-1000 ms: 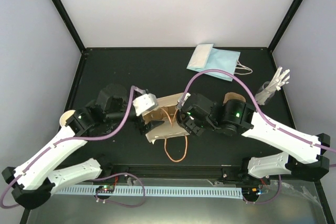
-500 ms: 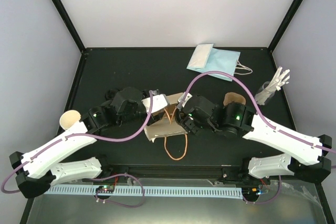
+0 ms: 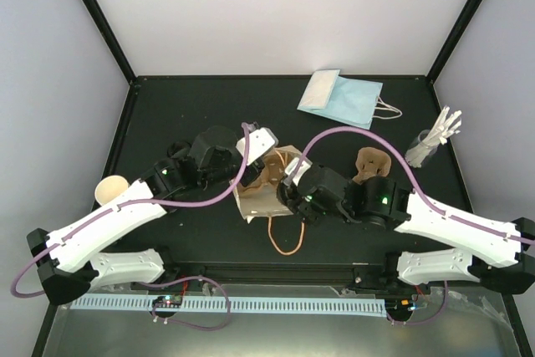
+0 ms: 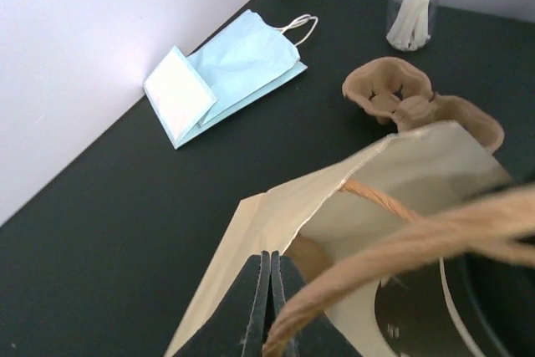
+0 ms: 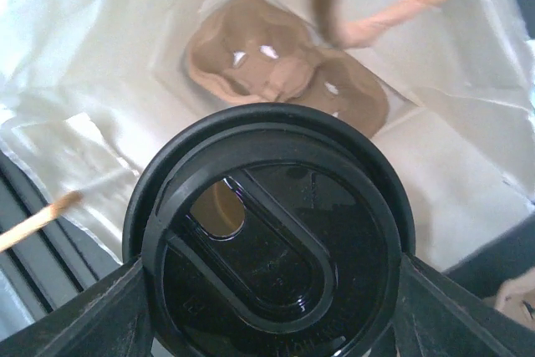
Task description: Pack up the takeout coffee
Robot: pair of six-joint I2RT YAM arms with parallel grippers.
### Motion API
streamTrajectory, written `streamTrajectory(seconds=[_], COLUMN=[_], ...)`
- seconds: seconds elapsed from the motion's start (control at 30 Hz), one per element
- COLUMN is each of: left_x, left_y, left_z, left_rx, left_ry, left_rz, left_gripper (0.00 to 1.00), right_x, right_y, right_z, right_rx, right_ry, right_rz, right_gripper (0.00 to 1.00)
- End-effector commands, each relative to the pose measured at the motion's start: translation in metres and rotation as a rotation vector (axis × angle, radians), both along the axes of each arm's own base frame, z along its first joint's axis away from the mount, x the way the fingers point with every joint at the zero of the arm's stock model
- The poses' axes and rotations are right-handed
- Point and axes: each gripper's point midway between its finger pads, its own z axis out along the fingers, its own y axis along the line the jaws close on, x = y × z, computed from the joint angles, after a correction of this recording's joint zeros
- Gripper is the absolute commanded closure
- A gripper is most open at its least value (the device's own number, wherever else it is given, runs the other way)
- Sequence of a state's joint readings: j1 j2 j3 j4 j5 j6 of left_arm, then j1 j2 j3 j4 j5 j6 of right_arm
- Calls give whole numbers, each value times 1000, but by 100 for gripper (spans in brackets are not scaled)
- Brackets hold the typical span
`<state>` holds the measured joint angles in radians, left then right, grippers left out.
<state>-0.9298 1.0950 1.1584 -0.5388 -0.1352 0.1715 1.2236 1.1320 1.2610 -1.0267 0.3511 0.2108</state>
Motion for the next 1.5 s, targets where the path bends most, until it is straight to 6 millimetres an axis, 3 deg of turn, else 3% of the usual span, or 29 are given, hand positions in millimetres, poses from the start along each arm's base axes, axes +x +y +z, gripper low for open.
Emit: streamTrajectory(seconds=[0.0,0.3,0.57,0.77,1.03,1.27,1.47], left_x=[0,-14,-43,-51,-63,-51,-49], left_y=[-2,2,-1,6,14,22,23], left_z=[29,25,18,26,2,22,32], left_rx=[-131,-162,-170,-124,28,79,71], left_ry=[55,94,106,-13,-26,-145,-184], left_rz=[44,11,-142,-220,-303,-266,-264], left_gripper=[98,99,98,98,98,98,99], right_x=[-12,-27,-22,-18,-25,-8,-5], right_y=[20,45,61,68,85,83,78], right_z=[7,-5,-16,-20,-23,-29,-57], right_rx=[23,-174,-263,-287,-248,-335,-424], right_ry=[-86,-293,-354,-423,-464,-527,-496], right_rz=[81,206,255,314,437,442,437], right_gripper=[41,41,41,38,39,40,41])
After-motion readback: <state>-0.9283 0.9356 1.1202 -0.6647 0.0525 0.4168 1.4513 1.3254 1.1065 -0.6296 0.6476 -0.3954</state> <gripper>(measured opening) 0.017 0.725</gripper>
